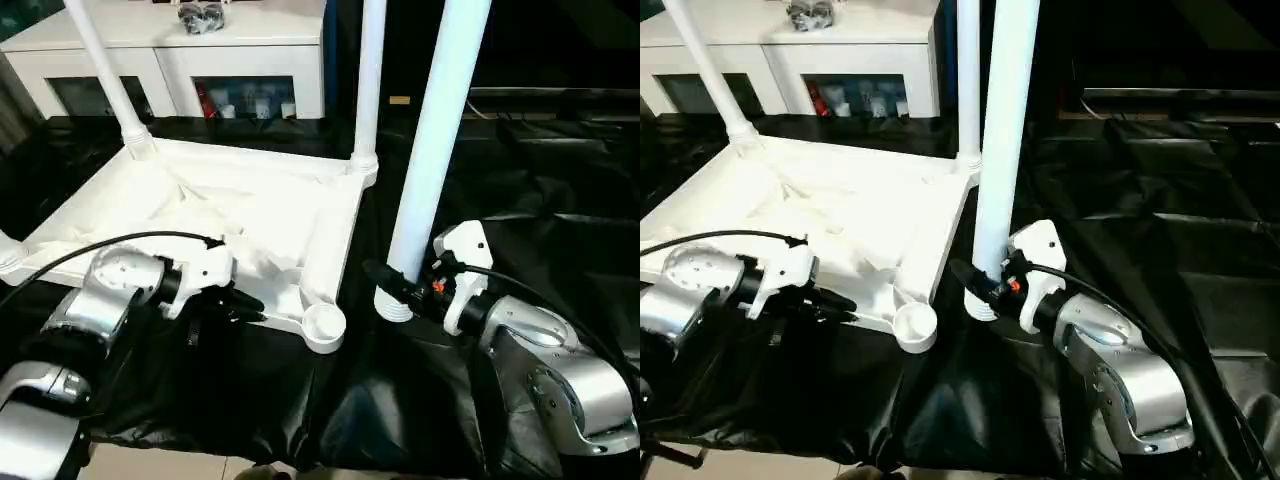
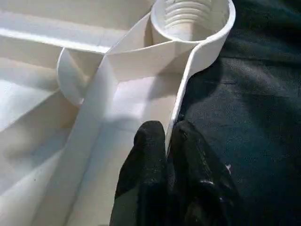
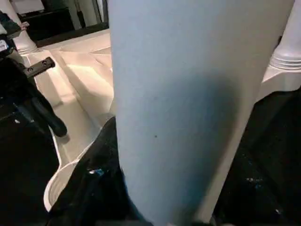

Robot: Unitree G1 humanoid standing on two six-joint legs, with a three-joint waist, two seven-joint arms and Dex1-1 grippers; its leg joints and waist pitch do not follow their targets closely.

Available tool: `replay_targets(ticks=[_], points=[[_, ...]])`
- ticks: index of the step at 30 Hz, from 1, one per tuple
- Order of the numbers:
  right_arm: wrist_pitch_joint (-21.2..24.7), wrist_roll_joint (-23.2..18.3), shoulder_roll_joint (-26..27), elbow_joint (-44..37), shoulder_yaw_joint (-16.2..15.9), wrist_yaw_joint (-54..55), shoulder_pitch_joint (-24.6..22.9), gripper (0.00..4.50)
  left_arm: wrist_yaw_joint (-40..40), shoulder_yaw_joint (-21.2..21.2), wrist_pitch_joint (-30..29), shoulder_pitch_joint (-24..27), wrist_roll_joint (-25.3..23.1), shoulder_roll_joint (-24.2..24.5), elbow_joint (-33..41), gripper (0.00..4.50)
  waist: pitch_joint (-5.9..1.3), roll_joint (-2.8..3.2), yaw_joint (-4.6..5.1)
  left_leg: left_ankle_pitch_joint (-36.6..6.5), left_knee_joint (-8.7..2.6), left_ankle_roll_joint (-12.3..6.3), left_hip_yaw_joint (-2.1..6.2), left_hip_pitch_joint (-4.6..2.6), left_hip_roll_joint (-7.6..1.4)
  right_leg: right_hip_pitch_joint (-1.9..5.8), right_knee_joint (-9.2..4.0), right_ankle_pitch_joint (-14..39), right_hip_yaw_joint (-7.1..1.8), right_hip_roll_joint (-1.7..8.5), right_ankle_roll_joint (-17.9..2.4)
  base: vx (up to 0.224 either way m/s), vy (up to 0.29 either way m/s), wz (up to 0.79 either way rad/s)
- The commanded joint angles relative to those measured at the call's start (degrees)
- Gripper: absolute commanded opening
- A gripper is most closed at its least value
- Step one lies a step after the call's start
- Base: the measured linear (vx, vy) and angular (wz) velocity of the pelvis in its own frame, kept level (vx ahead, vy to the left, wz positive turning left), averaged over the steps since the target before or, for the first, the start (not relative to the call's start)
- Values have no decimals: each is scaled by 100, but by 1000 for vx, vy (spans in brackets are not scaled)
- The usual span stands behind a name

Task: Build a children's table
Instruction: Insert table leg to table base

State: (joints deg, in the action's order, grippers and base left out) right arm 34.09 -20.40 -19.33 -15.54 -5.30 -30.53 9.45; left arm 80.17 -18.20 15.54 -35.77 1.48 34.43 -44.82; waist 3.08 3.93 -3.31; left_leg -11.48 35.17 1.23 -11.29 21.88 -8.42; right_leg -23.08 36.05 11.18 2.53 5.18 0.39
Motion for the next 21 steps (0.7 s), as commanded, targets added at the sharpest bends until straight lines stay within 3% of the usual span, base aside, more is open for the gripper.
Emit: replay_targets(ticks=[1,5,6,11,14,21], points=[[-113,9,-38,-28,-65,-52,152,190,79,-196,-92,42,-246,94,-136,9,-360,20,-29,-1680,-532,283,253,-136,-450,234,-451,1180,-281,422,-1398,0,0,0],[-120,26,-54,16,-59,-87,214,190,100,-229,-464,57,-265,48,35,1,-374,18,-3,-1573,-526,257,250,-125,-447,246,-425,977,-278,419,-1445,0,0,0],[-124,37,-66,57,-35,-113,257,190,-88,-211,-781,35,-314,-40,109,0,-377,26,0,-1530,-517,233,242,-129,-446,245,-417,932,-277,417,-1472,0,0,0],[-97,16,-79,136,30,-130,374,190,-477,-80,-1564,79,-194,-280,528,0,-375,28,-42,-1492,-492,154,233,-135,-444,245,-456,1188,-281,431,-1483,0,0,0],[-86,-2,-72,184,75,-117,434,190,-959,31,-2048,139,-200,-486,848,0,-377,16,-14,-1437,-485,112,244,-111,-431,254,-466,1230,-267,416,-1448,0,0,0],[8,-80,-12,267,182,-46,504,190,-1936,137,-3461,526,-391,-876,2075,0,-387,10,5,-1174,-469,-72,243,-81,-433,272,-470,1100,-253,392,-1417,0,0,0]])
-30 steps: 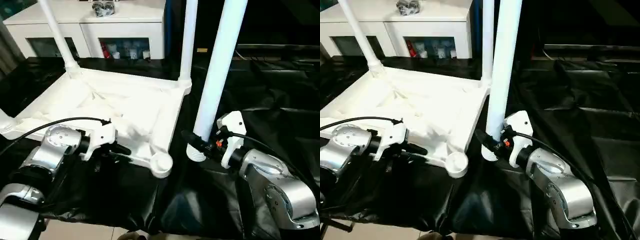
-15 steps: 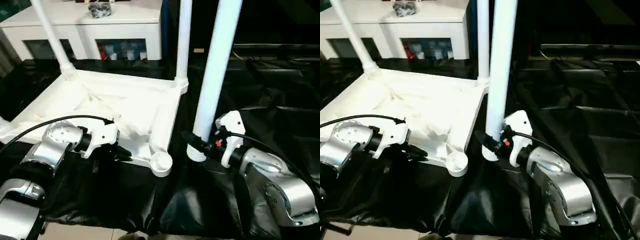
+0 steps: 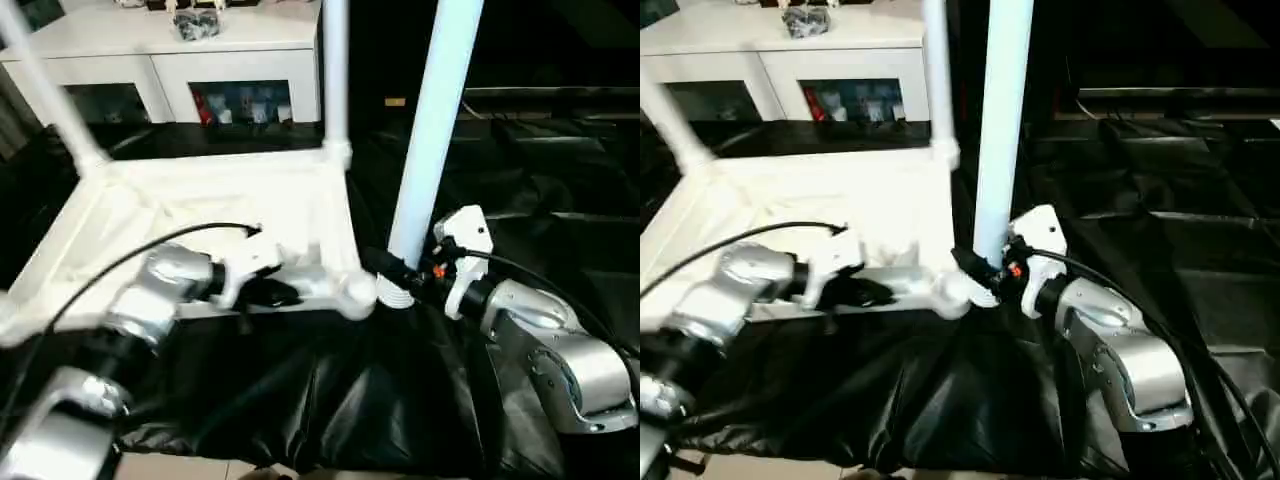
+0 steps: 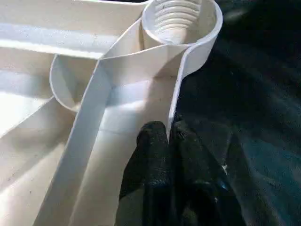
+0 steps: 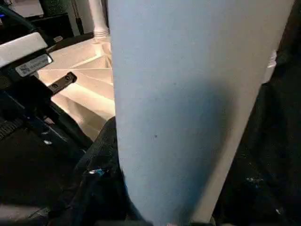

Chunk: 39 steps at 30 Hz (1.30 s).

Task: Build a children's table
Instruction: Insert table leg to table base

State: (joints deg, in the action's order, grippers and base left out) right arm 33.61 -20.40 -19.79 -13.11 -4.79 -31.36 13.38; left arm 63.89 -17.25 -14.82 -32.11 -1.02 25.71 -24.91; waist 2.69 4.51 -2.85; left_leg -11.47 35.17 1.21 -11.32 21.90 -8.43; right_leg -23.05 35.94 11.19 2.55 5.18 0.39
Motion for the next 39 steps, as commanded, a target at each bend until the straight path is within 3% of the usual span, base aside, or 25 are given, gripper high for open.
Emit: replay_targets(ticks=[1,9,12,13,14,16,19,21,24,31,34,39], points=[[62,-82,41,31,138,46,116,190,-355,50,-474,182,-143,-22,134,0,-344,-48,-36,-1191,-471,-87,245,-83,-424,257,-475,1119,-253,377,-1402,0,0,0],[281,-158,73,230,259,139,276,190,-1128,276,-1756,854,50,-372,1527,0,-357,-49,14,-1024,-456,-192,250,-50,-418,291,-452,860,-236,370,-1461,0,0,0],[244,-145,63,284,266,123,323,190,-1281,340,-1931,927,91,-469,1739,0,-353,-43,21,-1050,-449,-230,244,-65,-407,268,-480,959,-230,353,-1435,0,0,0],[156,-99,53,347,255,99,369,190,-1261,306,-1341,994,124,-497,1771,0,-350,-67,32,-1071,-452,-238,245,-57,-406,275,-488,1011,-229,350,-1419,0,0,0],[142,-89,54,358,254,97,379,190,-1249,297,-1172,1014,134,-499,1775,0,-346,-65,39,-1094,-454,-259,256,-34,-402,283,-506,1089,-229,358,-1378,0,0,0],[81,-50,52,398,239,76,420,190,-1092,218,-406,1041,157,-466,1684,51,-353,-60,43,-1150,-459,-247,248,-58,-408,261,-513,1134,-229,344,-1332,0,0,0],[59,-30,38,435,212,23,467,190,-977,302,-503,936,316,-503,1564,51,-353,-63,13,-1162,-470,-203,238,-79,-417,235,-500,1107,-233,339,-1300,0,0,0],[78,-28,36,431,204,1,483,190,-872,321,-575,870,351,-464,1527,92,-351,-74,-1,-1140,-472,-187,235,-76,-414,240,-495,1103,-236,347,-1296,0,0,0],[100,-37,29,417,188,-31,505,190,-906,493,-474,686,449,-514,1247,83,-354,-74,-5,-1132,-462,-179,232,-78,-405,240,-495,1120,-239,350,-1281,0,0,0],[29,1,-4,503,169,-105,541,190,-501,445,130,370,602,-523,424,85,-376,-86,-24,-919,-444,-236,228,-63,-397,255,-475,899,-235,350,-1285,0,0,0],[12,36,6,551,155,-106,576,190,-309,448,132,317,685,-551,248,122,-383,-71,-20,-889,-438,-252,223,-71,-400,255,-465,800,-235,356,-1332,0,0,0],[-60,117,49,681,116,-78,644,190,-352,368,514,309,561,-576,-91,133,-377,-78,-19,-996,-444,-233,223,-76,-411,260,-475,865,-235,367,-1388,0,0,0]])
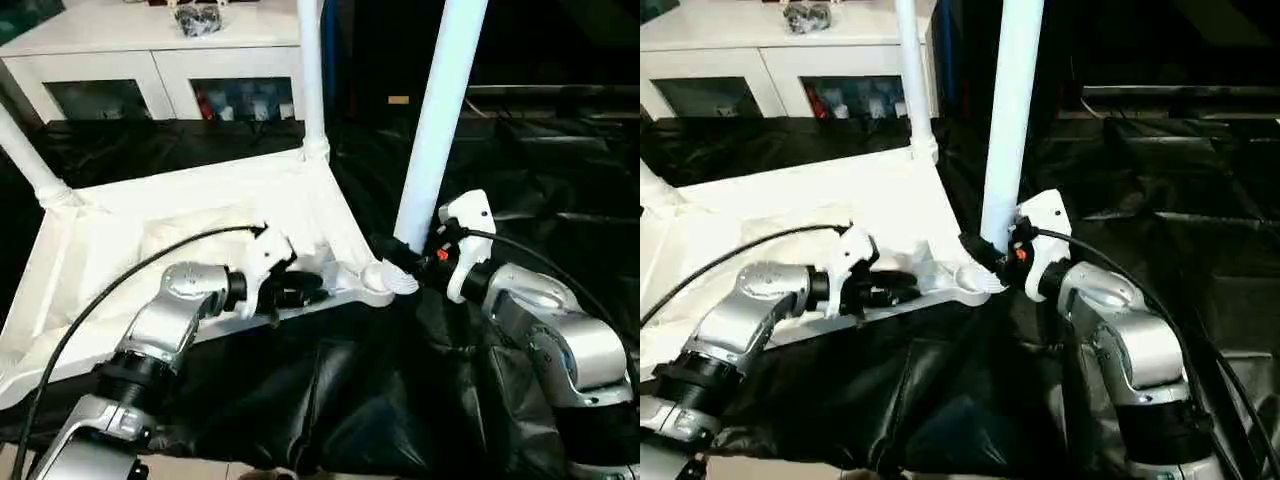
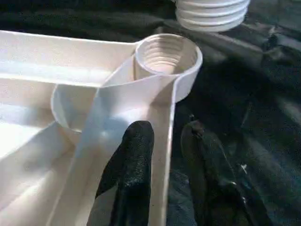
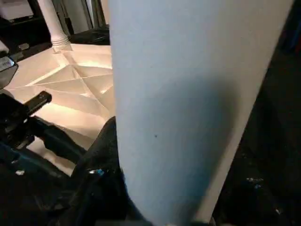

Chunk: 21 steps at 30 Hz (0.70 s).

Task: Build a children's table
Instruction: Insert table leg to table base

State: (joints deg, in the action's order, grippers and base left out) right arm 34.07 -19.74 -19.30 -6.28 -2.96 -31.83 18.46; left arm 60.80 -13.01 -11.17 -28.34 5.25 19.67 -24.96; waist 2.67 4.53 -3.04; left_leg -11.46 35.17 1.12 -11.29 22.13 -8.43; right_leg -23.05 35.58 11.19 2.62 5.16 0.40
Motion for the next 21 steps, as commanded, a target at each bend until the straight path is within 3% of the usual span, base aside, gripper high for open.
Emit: replay_targets(ticks=[1,7,16,21], points=[[-132,74,18,49,-93,-30,168,190,-55,-78,279,-61,-113,24,-222,133,-370,-78,0,-1033,-444,-210,221,-99,-410,256,-448,923,-245,367,-1371,0,0,0],[-258,158,74,230,-173,-67,290,190,0,-203,632,-154,-367,60,-668,133,-372,-84,3,-1017,-452,-193,223,-103,-421,254,-441,925,-249,371,-1347,0,0,0],[-390,204,150,469,-255,-134,476,190,175,-235,831,-401,-363,33,-1224,133,-363,-80,-8,-1111,-453,-154,216,-110,-420,255,-444,976,-254,385,-1409,0,0,0],[-485,255,162,625,-274,-189,535,190,317,-181,840,-485,-297,23,-1379,96,-366,-78,-6,-1128,-458,-125,219,-110,-422,256,-441,1014,-256,390,-1413,0,0,0]])
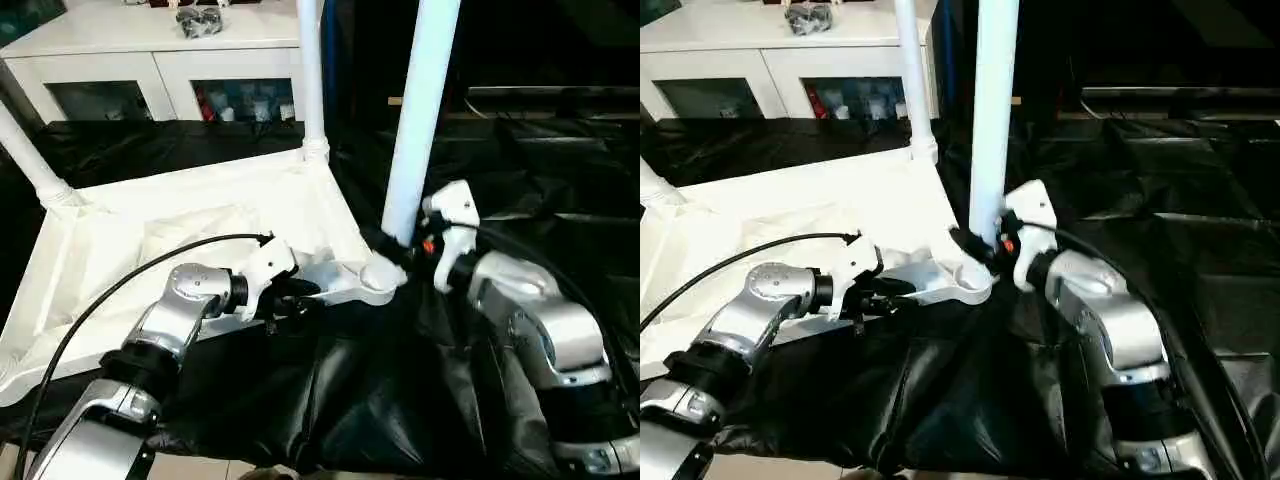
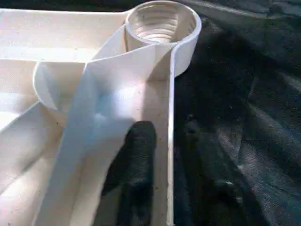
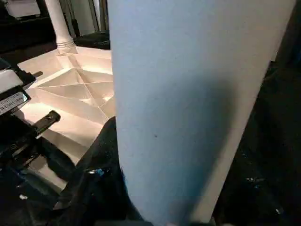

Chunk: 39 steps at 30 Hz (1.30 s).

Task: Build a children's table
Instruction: Insert table leg to table base

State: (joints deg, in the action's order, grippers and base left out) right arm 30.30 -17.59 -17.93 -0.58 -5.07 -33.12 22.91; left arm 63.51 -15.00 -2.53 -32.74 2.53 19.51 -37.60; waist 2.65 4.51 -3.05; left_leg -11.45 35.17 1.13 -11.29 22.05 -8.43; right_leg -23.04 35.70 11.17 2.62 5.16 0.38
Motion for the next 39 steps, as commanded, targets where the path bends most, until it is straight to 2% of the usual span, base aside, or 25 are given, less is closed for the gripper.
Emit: replay_targets(ticks=[1,6,10,13,24,27,34,39], points=[[-135,54,30,104,-68,-73,103,190,96,11,-28,-41,-11,56,-116,72,-366,-69,-3,-1120,-458,-124,223,-96,-426,261,-447,965,-255,397,-1433,0,0,0],[-199,84,44,246,-89,-134,136,190,261,23,-83,-33,73,75,-126,51,-378,-74,-9,-993,-447,-204,216,-90,-426,269,-422,711,-247,391,-1500,0,0,0],[-283,120,59,395,-129,-184,166,190,316,32,-72,-50,73,71,-169,9,-373,-72,-13,-1047,-447,-210,212,-103,-430,259,-432,776,-246,390,-1529,0,0,0],[-348,138,89,539,-160,-239,213,190,349,51,-87,-57,84,56,-183,1,-373,-67,-8,-1077,-451,-192,216,-98,-432,265,-428,797,-244,396,-1543,0,0,0],[-474,250,85,771,-296,-432,174,190,319,125,-45,110,149,45,-1,0,-368,-99,-10,-1041,-450,-238,210,-93,-437,269,-435,831,-252,398,-1530,0,0,0],[-528,280,94,856,-298,-449,154,190,376,151,-100,204,215,84,194,0,-370,-81,-8,-1007,-452,-262,214,-91,-446,265,-422,782,-249,399,-1541,0,0,0],[-612,264,136,1028,-239,-467,106,190,500,114,-170,397,255,225,667,0,-366,-93,13,-1061,-464,-263,214,-93,-452,259,-425,842,-251,396,-1530,0,0,0],[-499,171,136,941,-276,-652,-20,190,421,100,-285,506,230,263,1006,0,-355,-106,16,-1082,-471,-277,209,-97,-452,250,-435,930,-251,388,-1516,0,0,0]])
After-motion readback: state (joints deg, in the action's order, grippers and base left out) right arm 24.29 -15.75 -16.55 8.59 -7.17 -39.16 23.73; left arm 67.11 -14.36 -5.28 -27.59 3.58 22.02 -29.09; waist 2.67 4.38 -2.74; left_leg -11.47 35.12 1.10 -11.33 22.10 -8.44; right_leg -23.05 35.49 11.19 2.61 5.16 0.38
